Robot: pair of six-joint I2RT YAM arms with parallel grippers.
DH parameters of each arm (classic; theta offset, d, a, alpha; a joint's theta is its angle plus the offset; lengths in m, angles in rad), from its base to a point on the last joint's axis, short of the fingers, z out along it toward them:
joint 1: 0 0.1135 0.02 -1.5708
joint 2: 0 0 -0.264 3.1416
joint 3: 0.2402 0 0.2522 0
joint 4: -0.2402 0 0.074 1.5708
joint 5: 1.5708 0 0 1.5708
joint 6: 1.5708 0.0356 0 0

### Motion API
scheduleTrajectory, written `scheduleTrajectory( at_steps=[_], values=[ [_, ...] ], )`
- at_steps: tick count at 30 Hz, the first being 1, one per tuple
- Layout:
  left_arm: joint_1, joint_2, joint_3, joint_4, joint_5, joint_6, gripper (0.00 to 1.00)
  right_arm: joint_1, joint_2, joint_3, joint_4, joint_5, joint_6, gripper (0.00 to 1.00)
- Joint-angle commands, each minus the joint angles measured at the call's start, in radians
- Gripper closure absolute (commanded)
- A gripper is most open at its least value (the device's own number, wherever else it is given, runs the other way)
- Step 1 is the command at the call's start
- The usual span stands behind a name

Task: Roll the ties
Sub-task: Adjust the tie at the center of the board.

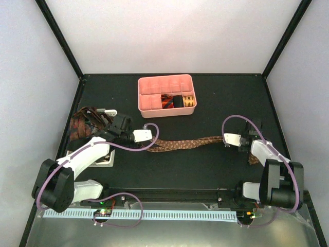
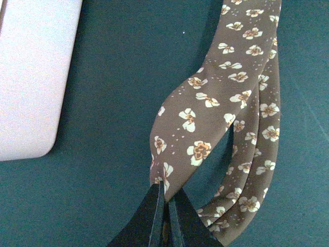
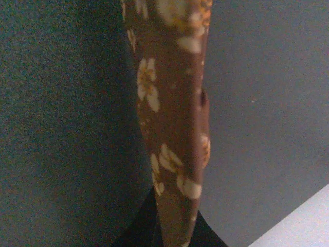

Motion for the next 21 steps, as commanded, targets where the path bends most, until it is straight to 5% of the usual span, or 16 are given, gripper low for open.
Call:
scheduleTrajectory(
  at_steps=[1, 12, 18, 21],
  values=[
    [-0.039, -0.030, -0.012, 0.028, -0.032, 0.095, 0.98, -0.010, 0.017, 0.018, 0.008, -0.034, -0.012, 0.98],
    [-0.302, -0.032, -0.067, -0.258, -0.130, 0.258, 0.95, -0.010, -0.011, -0.079, 0.084, 0.000, -0.075, 0.98],
    [-0.330, -0.045, 0.048, -0.544, 0.002, 0.232, 0.52, -0.019, -0.026, -0.083, 0.132, 0.016, -0.082, 0.98],
    [-0.317, -0.045, 0.161, -0.711, 0.043, 0.180, 0.40, -0.019, -0.065, -0.082, 0.133, -0.021, -0.082, 0.98]
  ],
)
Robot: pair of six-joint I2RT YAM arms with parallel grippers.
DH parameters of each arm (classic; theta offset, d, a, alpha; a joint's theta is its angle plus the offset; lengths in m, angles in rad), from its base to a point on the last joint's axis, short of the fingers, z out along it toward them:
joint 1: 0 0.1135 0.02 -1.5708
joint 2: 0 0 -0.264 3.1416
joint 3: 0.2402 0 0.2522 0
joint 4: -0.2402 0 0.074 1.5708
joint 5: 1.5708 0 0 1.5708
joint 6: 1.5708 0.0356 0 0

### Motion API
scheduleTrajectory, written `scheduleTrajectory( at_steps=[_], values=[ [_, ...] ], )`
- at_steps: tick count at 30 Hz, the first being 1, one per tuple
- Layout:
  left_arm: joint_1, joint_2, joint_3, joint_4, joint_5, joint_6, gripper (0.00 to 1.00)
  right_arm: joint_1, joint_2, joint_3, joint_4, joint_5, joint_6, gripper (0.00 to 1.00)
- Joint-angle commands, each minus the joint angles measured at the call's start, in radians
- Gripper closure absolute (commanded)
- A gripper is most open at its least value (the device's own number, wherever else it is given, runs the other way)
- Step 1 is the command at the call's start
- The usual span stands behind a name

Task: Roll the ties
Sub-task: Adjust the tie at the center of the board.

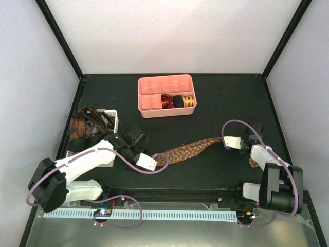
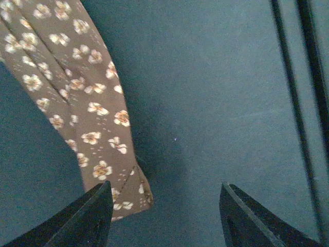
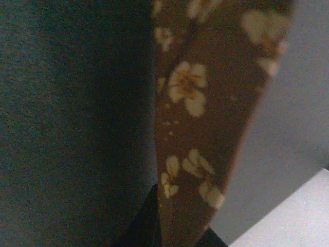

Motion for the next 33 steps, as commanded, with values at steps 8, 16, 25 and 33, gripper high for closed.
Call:
scheduleTrajectory(
  at_steps=[8, 16, 25, 33],
  values=[
    [0.199, 0.223, 0.400, -0.253, 0.128, -0.268, 0.44, -0.008, -0.119, -0.020, 0.038, -0.072, -0.036, 0.98],
    [0.190, 0.404, 0.386, -0.229, 0.103, -0.331, 0.45, -0.008, -0.148, -0.014, 0.017, -0.083, -0.031, 0.98],
    [0.122, 0.512, 0.299, -0.161, -0.038, -0.384, 0.43, -0.009, -0.126, -0.007, 0.028, -0.075, -0.029, 0.98],
    [0.095, 0.541, 0.244, -0.078, -0.124, -0.443, 0.65, -0.008, -0.126, -0.020, 0.040, -0.060, -0.022, 0.98]
  ],
)
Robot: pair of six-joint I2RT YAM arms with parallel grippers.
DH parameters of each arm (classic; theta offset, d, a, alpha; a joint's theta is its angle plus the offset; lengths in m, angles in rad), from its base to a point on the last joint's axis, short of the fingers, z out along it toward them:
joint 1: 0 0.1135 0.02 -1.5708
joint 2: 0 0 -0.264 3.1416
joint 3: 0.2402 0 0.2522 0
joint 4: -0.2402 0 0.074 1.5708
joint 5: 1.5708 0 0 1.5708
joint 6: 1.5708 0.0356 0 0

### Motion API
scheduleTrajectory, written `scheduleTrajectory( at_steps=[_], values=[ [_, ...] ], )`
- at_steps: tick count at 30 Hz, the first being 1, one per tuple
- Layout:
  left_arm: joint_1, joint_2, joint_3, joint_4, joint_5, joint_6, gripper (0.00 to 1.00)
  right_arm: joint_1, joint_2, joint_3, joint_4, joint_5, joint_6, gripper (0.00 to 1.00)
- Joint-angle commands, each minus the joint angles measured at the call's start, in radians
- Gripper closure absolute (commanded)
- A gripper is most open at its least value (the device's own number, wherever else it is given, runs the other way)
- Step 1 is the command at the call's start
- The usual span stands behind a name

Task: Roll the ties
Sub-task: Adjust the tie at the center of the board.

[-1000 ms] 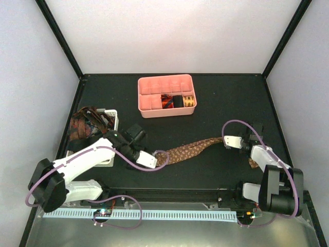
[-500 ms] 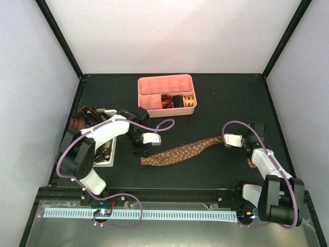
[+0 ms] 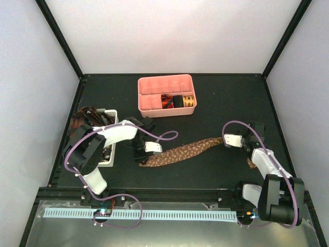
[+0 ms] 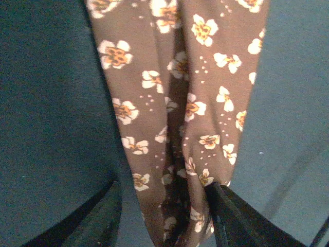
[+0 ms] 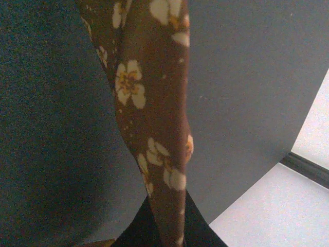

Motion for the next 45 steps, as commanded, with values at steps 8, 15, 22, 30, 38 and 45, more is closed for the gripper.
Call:
scheduleTrajectory(
  at_steps=[8, 15, 22, 30, 38, 45],
  values=[
    [0.101, -0.080, 0.004, 0.132, -0.069, -0.106, 0.99, -0.046, 0.053, 0.024, 0.080, -0.006, 0.087, 0.98],
    [0.155, -0.328, -0.017, 0.478, -0.200, -0.077, 0.98, -0.072, 0.208, 0.073, 0.379, -0.004, 0.240, 0.98],
    [0.104, -0.469, -0.339, 0.985, -0.353, 0.204, 0.98, -0.074, 0.440, -0.125, 1.036, -0.058, 0.093, 0.98],
    [-0.025, -0.475, -0.651, 1.373, -0.453, 0.417, 0.98, -0.075, 0.724, -0.229, 1.582, -0.059, 0.023, 0.98],
    [-0.039, -0.488, -0.715, 1.272, -0.375, 0.473, 0.98, -0.075, 0.739, -0.305, 1.631, -0.100, -0.031, 0.81],
    [-0.043, -0.494, -0.627, 0.983, -0.276, 0.416, 0.61, -0.079, 0.446, -0.321, 1.271, -0.165, -0.072, 0.40]
  ],
)
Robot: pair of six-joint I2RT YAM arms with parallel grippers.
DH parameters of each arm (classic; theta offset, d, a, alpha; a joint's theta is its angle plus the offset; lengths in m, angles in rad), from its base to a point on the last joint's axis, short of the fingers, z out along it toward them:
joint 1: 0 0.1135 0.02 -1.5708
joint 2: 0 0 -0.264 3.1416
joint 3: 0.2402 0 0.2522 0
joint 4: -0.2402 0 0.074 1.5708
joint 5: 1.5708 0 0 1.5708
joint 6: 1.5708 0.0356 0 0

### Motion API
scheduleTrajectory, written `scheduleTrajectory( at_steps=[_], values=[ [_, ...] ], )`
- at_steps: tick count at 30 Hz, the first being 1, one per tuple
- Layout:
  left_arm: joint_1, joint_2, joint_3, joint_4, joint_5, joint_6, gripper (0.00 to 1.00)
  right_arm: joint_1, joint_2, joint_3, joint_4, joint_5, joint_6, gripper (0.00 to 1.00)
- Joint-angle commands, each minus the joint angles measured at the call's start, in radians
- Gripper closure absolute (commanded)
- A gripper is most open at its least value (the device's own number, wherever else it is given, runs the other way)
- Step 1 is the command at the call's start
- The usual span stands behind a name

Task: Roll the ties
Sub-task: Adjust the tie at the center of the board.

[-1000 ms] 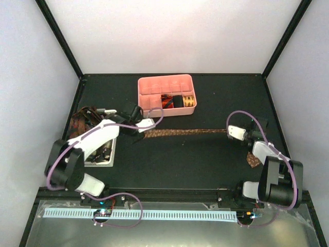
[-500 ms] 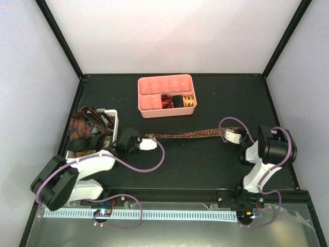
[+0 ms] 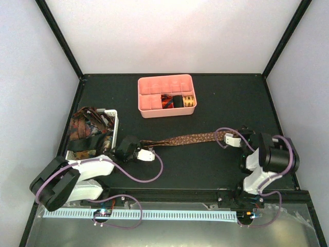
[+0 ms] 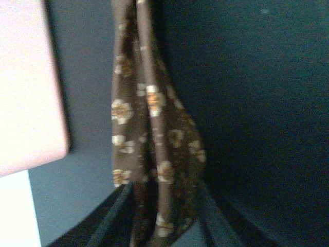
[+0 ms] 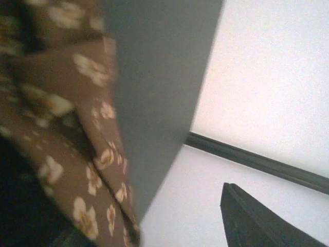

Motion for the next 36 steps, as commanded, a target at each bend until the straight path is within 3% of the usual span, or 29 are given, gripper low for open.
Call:
scheduleTrajectory(
  at_steps=[1, 3, 6, 8, 12, 14, 19, 23, 26, 32, 36],
  values=[
    [-0.006, -0.024, 0.093, -0.233, 0.102, -0.031, 0.55, -0.006, -0.232, 0.022, -0.276, -0.072, -0.016, 0.35],
    [-0.004, -0.028, 0.128, -0.328, 0.144, -0.041, 0.46, -0.006, -0.355, 0.053, -0.544, -0.082, -0.033, 0.21],
    [-0.001, -0.034, 0.192, -0.496, 0.222, -0.039, 0.38, -0.006, -0.536, 0.133, -0.963, -0.097, -0.077, 0.08],
    [0.000, -0.040, 0.246, -0.634, 0.300, -0.032, 0.37, -0.006, -0.635, 0.184, -1.205, -0.106, -0.114, 0.05],
    [0.004, -0.050, 0.365, -0.925, 0.412, -0.019, 0.36, -0.006, -0.761, 0.287, -1.593, -0.089, -0.146, 0.04],
    [0.031, -0.048, 0.430, -1.014, 0.460, -0.052, 0.36, -0.006, -0.760, 0.391, -1.763, -0.097, -0.081, 0.06],
    [0.157, 0.011, 0.604, -1.115, 0.579, -0.127, 0.35, -0.011, -0.521, 0.728, -2.056, -0.116, 0.213, 0.15],
    [0.209, 0.106, 0.672, -1.058, 0.565, -0.245, 0.35, -0.020, -0.283, 0.933, -2.137, -0.147, 0.421, 0.28],
    [0.215, 0.172, 0.681, -0.989, 0.539, -0.317, 0.37, -0.025, -0.174, 1.004, -2.099, -0.138, 0.554, 0.35],
    [0.214, 0.321, 0.692, -0.938, 0.457, -0.350, 0.42, -0.026, -0.027, 0.989, -2.062, -0.080, 0.613, 0.44],
    [0.212, 0.357, 0.663, -0.928, 0.423, -0.324, 0.56, -0.029, -0.029, 0.931, -2.044, -0.063, 0.598, 0.50]
  ],
)
